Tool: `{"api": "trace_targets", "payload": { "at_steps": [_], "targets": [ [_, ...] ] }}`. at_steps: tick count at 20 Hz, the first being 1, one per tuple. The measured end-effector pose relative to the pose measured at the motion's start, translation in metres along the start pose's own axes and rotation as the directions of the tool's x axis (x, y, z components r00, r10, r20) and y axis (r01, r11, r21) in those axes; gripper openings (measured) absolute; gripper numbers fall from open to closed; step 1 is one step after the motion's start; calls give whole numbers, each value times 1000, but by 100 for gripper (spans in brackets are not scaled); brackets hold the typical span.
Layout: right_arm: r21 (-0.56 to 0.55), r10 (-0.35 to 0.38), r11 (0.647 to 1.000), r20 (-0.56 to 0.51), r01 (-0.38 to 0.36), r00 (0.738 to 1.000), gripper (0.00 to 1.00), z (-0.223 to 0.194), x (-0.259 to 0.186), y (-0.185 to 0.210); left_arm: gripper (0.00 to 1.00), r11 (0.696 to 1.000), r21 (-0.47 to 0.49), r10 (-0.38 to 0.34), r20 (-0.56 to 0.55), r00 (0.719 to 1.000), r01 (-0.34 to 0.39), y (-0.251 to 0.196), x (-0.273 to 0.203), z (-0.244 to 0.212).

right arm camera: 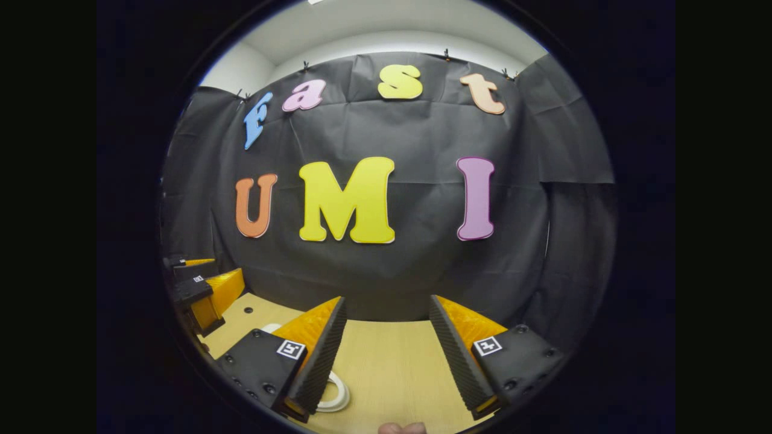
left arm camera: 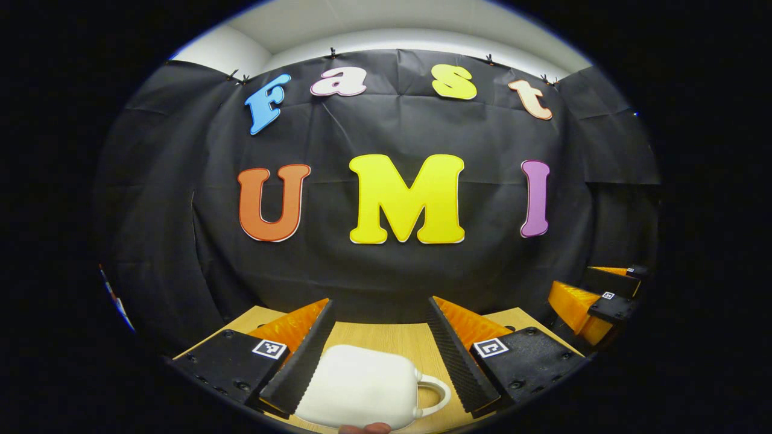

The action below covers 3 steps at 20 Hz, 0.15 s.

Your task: First open the suitcase, pack the skin care products into it, and then close the suitcase.

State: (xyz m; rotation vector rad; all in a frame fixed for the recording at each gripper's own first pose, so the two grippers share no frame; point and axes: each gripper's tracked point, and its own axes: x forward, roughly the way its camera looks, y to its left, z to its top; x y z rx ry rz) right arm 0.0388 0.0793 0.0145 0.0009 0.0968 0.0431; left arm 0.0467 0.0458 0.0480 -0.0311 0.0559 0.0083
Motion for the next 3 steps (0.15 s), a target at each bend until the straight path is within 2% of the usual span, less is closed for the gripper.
{"api": "trace_targets", "payload": {
  "at_steps": [3],
  "targets": [
    [-3, -3, 1000, 4, 3, 1000, 79, 2, 3, 0, 96, 1000, -8, -4, 7, 1000, 4, -2, 1, 0]
  ]
}}
